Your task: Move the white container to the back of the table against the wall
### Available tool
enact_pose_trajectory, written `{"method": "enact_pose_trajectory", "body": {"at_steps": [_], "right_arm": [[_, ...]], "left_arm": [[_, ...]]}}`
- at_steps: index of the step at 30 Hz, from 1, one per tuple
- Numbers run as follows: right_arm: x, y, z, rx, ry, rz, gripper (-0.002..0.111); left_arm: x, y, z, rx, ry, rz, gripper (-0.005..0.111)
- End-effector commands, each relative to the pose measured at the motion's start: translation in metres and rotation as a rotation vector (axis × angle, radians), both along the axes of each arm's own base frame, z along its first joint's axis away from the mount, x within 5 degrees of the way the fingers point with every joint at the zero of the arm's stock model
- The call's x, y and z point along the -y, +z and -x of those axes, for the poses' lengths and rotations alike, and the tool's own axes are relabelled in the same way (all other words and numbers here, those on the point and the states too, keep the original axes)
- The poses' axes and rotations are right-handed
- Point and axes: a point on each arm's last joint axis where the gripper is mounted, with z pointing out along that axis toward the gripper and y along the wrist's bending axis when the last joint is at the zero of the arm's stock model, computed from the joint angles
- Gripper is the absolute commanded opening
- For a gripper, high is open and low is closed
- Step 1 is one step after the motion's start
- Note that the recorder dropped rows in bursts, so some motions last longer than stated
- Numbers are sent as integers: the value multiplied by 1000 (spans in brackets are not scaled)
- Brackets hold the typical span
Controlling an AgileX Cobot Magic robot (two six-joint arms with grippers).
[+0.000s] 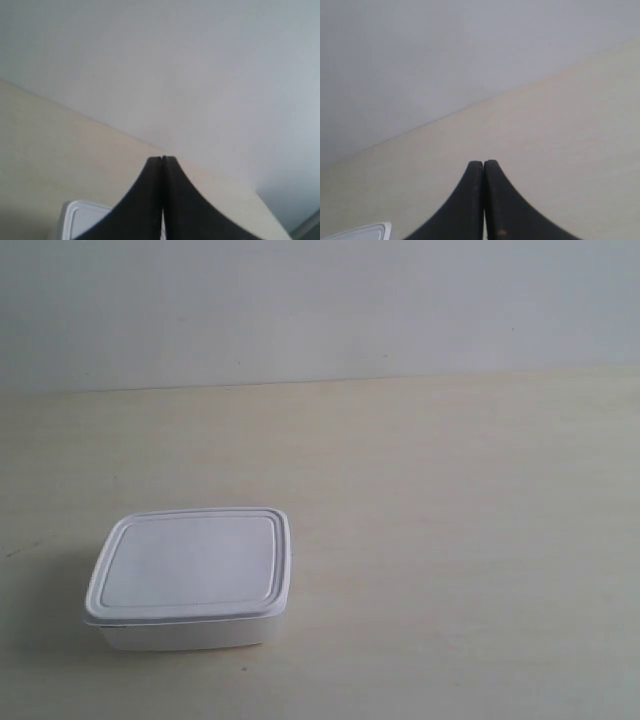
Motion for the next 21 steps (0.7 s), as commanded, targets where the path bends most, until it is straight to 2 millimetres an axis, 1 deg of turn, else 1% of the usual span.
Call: {"method": "enact_pose_trajectory", "body": {"at_steps": [1, 4, 6, 8, 10, 11, 13, 16, 18, 21], "right_arm": [[-7, 34, -34, -145, 27, 28, 0], [-13, 57, -66, -265, 77, 98, 0], [-18, 71, -86, -319, 117, 151, 0], [-22, 76, -108, -384, 150, 178, 0], [-26, 81, -126, -429, 180, 206, 0], [-28, 82, -132, -445, 199, 211, 0], [-34, 83, -146, -468, 252, 188, 0], [-45, 79, -160, -513, 339, 127, 0], [-55, 72, -169, -551, 405, 70, 0], [-72, 58, -179, -615, 473, 68, 0]], "left_arm": [[4, 22, -40, -218, -102, -122, 0], [6, 43, -76, -422, -202, -197, 0], [3, 53, -98, -558, -253, -297, 0], [-1, 62, -120, -667, -300, -387, 0], [-3, 72, -132, -714, -314, -404, 0], [-4, 77, -136, -716, -314, -402, 0], [-3, 83, -138, -709, -318, -405, 0], [-3, 82, -131, -726, -332, -423, 0], [-2, 79, -125, -739, -339, -432, 0], [-1, 72, -114, -747, -348, -418, 0]]}}
